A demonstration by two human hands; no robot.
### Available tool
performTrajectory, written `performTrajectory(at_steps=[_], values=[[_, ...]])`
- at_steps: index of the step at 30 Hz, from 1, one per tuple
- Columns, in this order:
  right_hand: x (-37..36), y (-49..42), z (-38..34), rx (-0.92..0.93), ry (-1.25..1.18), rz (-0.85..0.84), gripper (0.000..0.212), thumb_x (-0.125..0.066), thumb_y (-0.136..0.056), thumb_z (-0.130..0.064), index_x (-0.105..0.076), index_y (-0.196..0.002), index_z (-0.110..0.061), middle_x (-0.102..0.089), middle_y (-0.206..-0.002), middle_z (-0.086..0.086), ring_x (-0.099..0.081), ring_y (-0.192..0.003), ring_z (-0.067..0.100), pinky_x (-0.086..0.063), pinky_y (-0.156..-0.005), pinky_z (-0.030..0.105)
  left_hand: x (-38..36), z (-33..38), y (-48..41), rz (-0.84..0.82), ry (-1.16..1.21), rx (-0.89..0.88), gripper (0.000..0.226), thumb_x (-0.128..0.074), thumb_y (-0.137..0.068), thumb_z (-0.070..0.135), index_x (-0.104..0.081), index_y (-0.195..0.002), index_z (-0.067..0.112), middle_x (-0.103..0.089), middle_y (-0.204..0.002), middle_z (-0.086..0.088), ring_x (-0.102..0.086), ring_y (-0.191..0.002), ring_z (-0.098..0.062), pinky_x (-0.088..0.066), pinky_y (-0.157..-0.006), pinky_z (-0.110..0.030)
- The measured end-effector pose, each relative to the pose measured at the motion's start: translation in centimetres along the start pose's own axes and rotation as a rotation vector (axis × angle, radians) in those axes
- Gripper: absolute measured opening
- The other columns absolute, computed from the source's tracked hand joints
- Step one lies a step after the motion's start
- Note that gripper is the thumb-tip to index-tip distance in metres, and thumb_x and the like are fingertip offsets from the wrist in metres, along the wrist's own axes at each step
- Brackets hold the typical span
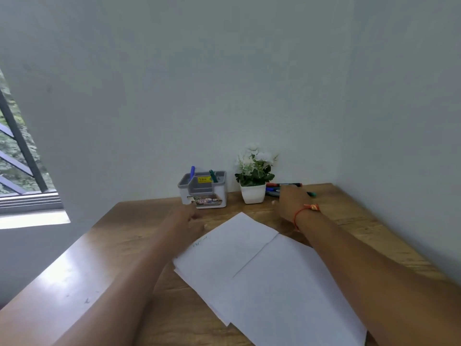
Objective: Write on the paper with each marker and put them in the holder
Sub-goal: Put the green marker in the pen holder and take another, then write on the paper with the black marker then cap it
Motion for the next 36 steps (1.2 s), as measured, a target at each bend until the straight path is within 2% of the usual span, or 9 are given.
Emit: performTrajectory(at_steps=[8,14,18,21,24,28,31,34,36], values=[[-0.1,-2.2,2.8,0.038,0.131,-0.126,0.047,-0.047,-0.105,-0.031,-0.043,-0.147,-0.011,-0.054,-0.144,0.015,-0.056,-0.126,0.028,-0.046,-0.103,0.036,0.0,-0.1,-0.6,-0.025,0.010,-0.013,0.033,-0.065,-0.092,0.039,-0.064,-0.119,0.022,-0.062,-0.118,0.001,-0.055,-0.100,-0.013,-0.040,-0.078,-0.024],[-0.7,-3.2,3.1,0.057,0.247,-0.060,0.042,-0.056,-0.100,-0.031,-0.058,-0.137,-0.011,-0.064,-0.131,0.011,-0.063,-0.115,0.026,-0.054,-0.094,0.035,0.1,-0.2,-0.6,-0.016,0.024,-0.043,0.030,-0.065,-0.092,0.040,-0.064,-0.116,0.023,-0.062,-0.114,0.003,-0.056,-0.102,-0.013,-0.041,-0.078,-0.025],[-0.1,-2.4,3.8,0.040,0.193,-0.018,0.033,-0.061,-0.096,-0.028,-0.066,-0.124,-0.012,-0.068,-0.119,0.012,-0.066,-0.103,0.027,-0.056,-0.085,0.035,0.2,-0.1,-0.5,-0.011,0.045,-0.047,0.028,-0.065,-0.092,0.038,-0.064,-0.116,0.023,-0.061,-0.112,0.005,-0.055,-0.102,-0.012,-0.041,-0.078,-0.025],[2.0,-1.5,3.8,0.042,0.053,0.066,0.026,-0.067,-0.092,-0.025,-0.072,-0.115,-0.014,-0.070,-0.114,0.011,-0.065,-0.102,0.027,-0.056,-0.087,0.036,0.2,-0.1,-0.4,0.003,0.064,-0.061,0.025,-0.065,-0.091,0.038,-0.065,-0.112,0.024,-0.061,-0.109,0.006,-0.056,-0.101,-0.012,-0.043,-0.078,-0.025],[4.2,-0.5,3.4,0.053,-0.248,0.193,0.021,-0.073,-0.086,-0.015,-0.074,-0.106,-0.012,-0.072,-0.106,0.007,-0.066,-0.099,0.024,-0.056,-0.088,0.035,0.2,-0.1,-0.4,0.009,0.093,-0.067,0.022,-0.066,-0.090,0.038,-0.066,-0.108,0.025,-0.062,-0.107,0.007,-0.058,-0.101,-0.012,-0.046,-0.080,-0.027],[6.2,1.6,1.8,0.129,-0.695,0.297,0.024,-0.081,-0.083,-0.017,-0.073,-0.106,-0.016,-0.071,-0.091,-0.004,-0.065,-0.082,0.010,-0.051,-0.080,0.018,0.3,0.3,-0.3,0.030,0.133,-0.080,0.020,-0.065,-0.091,0.037,-0.067,-0.107,0.026,-0.063,-0.105,0.010,-0.058,-0.098,-0.008,-0.042,-0.076,-0.023],[6.5,2.6,0.0,0.223,-0.873,0.282,0.017,-0.075,-0.091,-0.027,-0.071,-0.106,-0.021,-0.072,-0.091,-0.008,-0.067,-0.084,0.007,-0.050,-0.072,0.013,0.6,0.9,0.0,0.072,0.162,-0.108,0.016,-0.064,-0.093,0.036,-0.067,-0.102,0.024,-0.063,-0.099,0.010,-0.057,-0.089,-0.003,-0.043,-0.071,-0.019],[5.9,3.4,-2.1,0.279,-1.041,0.166,0.016,-0.061,-0.099,-0.027,-0.068,-0.113,-0.024,-0.070,-0.088,-0.005,-0.070,-0.083,0.016,-0.056,-0.071,0.030,0.7,1.1,0.2,0.111,0.220,-0.103,0.018,-0.063,-0.093,0.036,-0.066,-0.106,0.024,-0.063,-0.095,0.011,-0.058,-0.086,-0.005,-0.049,-0.074,-0.024],[5.3,4.1,-3.6,0.287,-1.134,0.051,0.018,-0.056,-0.102,-0.028,-0.066,-0.117,-0.024,-0.065,-0.090,-0.004,-0.068,-0.073,0.014,-0.056,-0.064,0.031,0.8,1.2,0.2,0.125,0.280,-0.109,0.021,-0.061,-0.094,0.038,-0.066,-0.110,0.025,-0.065,-0.096,0.011,-0.059,-0.087,-0.005,-0.050,-0.076,-0.026]])
Point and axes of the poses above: each hand's wrist, its own y-axis away from the middle knuckle, its own x-axis out of the back of the hand, z = x × y, the point moved 1 cm from there along -y, towards the middle knuckle
